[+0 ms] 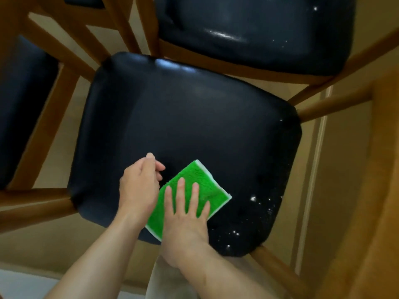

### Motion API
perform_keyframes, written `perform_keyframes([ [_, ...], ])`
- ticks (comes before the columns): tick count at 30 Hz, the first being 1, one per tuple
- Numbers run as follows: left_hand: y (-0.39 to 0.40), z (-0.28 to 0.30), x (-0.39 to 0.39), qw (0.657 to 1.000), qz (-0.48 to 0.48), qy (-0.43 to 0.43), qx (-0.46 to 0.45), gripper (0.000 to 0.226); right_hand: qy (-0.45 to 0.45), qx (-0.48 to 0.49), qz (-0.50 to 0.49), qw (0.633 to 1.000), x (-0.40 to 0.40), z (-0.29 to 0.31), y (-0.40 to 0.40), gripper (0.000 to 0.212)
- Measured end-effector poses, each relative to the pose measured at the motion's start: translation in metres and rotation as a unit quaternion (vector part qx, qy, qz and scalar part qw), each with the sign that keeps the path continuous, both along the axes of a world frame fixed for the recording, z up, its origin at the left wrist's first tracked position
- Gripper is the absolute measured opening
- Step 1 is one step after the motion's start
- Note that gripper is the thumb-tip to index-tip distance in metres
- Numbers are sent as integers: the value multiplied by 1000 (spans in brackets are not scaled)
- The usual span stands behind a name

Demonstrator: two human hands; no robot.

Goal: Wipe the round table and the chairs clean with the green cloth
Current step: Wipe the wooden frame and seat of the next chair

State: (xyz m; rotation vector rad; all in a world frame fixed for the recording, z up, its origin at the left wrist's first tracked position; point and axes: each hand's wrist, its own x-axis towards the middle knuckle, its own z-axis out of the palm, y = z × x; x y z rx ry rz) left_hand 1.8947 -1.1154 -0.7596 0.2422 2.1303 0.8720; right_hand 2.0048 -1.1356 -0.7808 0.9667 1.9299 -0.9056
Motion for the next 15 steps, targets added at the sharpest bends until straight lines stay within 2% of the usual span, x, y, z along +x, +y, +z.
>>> perform_keyframes([
  [3, -7, -2, 19, 988, -135, 71, -35, 24, 34, -66, -52, 996, -1, 22, 32, 96],
  [4, -7, -1, 27, 983, -155, 91, -35, 21, 41, -75, -64, 994, 3, 32, 47, 84],
  [6, -8, 2, 40, 971, -208, 120, -16, 23, 53, -57, -83, 994, 14, 52, 75, 45],
  [7, -11, 1, 44, 952, -265, 152, 0, 27, 60, -33, -102, 992, 20, 62, 86, 27],
  [8, -15, -2, 48, 917, -347, 197, 19, 35, 67, -4, -124, 990, 27, 72, 97, 20],
  [9, -20, -7, 49, 862, -444, 241, 35, 47, 75, 21, -140, 987, 35, 80, 107, 18],
  [11, -29, -18, 46, 725, -629, 279, 16, 66, 104, 61, -172, 978, 51, 92, 123, 17],
  [12, -34, -25, 42, 669, -690, 277, -6, 69, 125, 77, -194, 970, 59, 100, 129, 21],
  [13, -37, -33, 36, 631, -724, 277, -22, 67, 150, 94, -214, 961, 68, 108, 135, 24],
  [15, -39, -44, 27, 600, -745, 290, -31, 62, 199, 129, -240, 941, 87, 128, 143, 29],
])
